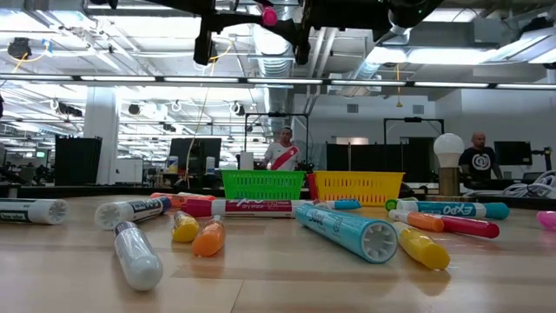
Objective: Pick & Place Markers
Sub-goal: Put the large pink highlighter pen into the yellow bin
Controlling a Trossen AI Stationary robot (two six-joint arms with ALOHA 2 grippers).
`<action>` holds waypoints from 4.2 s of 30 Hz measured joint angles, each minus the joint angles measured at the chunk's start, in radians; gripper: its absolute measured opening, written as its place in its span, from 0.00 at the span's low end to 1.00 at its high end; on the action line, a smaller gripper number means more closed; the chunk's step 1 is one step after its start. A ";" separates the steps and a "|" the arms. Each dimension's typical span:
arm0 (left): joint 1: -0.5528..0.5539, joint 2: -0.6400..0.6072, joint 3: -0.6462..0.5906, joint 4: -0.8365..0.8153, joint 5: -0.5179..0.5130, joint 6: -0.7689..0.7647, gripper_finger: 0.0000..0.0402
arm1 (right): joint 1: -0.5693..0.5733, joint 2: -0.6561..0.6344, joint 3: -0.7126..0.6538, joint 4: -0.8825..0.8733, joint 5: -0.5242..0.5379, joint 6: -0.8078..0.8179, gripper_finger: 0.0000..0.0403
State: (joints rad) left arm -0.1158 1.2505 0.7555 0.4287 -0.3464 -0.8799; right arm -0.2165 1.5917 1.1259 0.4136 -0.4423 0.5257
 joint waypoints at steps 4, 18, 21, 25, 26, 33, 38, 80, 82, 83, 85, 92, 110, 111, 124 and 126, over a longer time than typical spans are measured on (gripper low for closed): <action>0.000 0.001 0.000 0.007 0.000 0.001 0.19 | 0.004 0.000 0.000 0.000 0.012 -0.001 0.60; 0.000 0.003 0.000 0.007 0.003 0.006 0.19 | 0.007 0.000 0.000 -0.001 0.025 0.000 0.24; 0.000 0.004 0.000 0.004 0.004 0.020 0.19 | 0.007 0.000 0.000 0.000 0.023 0.008 0.18; 0.000 0.004 0.000 0.004 0.004 0.019 0.19 | 0.007 0.000 0.000 0.000 0.023 0.007 0.16; 0.000 0.004 0.000 0.004 0.003 0.019 0.19 | 0.007 0.000 0.000 0.000 0.023 0.007 0.17; 0.000 0.004 0.000 0.006 0.003 0.004 0.26 | 0.005 0.000 0.001 0.002 0.023 -0.008 0.17; 0.001 -0.002 0.000 0.006 0.010 0.034 0.39 | -0.014 0.000 0.001 -0.010 0.016 -0.011 0.17; 0.000 -0.190 0.000 -0.473 -0.080 0.299 0.58 | -0.167 -0.035 0.144 -1.046 0.400 -0.567 0.17; 0.000 -0.201 0.000 -0.478 -0.089 0.319 0.58 | -0.171 -0.034 0.145 -1.078 0.415 -0.610 0.17; 0.000 -0.209 0.000 -0.477 -0.093 0.328 0.58 | -0.172 -0.032 0.145 -1.091 0.420 -0.628 0.17; 0.000 -0.225 0.000 -0.481 -0.099 0.350 0.57 | -0.172 -0.026 0.145 -1.116 0.435 -0.663 0.17; -0.011 -0.276 0.000 -0.515 -0.129 0.412 0.57 | -0.168 0.062 0.145 -1.125 0.465 -0.710 0.17; -0.071 -0.412 -0.197 -0.539 -0.230 0.262 0.57 | -0.144 0.265 0.193 -1.093 0.473 -0.744 0.18; -0.074 -0.422 -0.215 -0.519 -0.230 0.246 0.57 | -0.144 0.268 0.194 -1.109 0.473 -0.744 0.18; -0.084 -0.528 -0.342 -0.448 -0.255 0.216 0.57 | -0.144 0.280 0.204 -1.131 0.468 -0.736 0.18; -0.084 -0.530 -0.347 -0.447 -0.254 0.216 0.57 | -0.143 0.280 0.204 -1.129 0.469 -0.736 0.18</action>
State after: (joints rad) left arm -0.1997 0.7200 0.4082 -0.0180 -0.6003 -0.6640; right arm -0.3595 1.8713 1.3304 -0.7155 0.0265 -0.2100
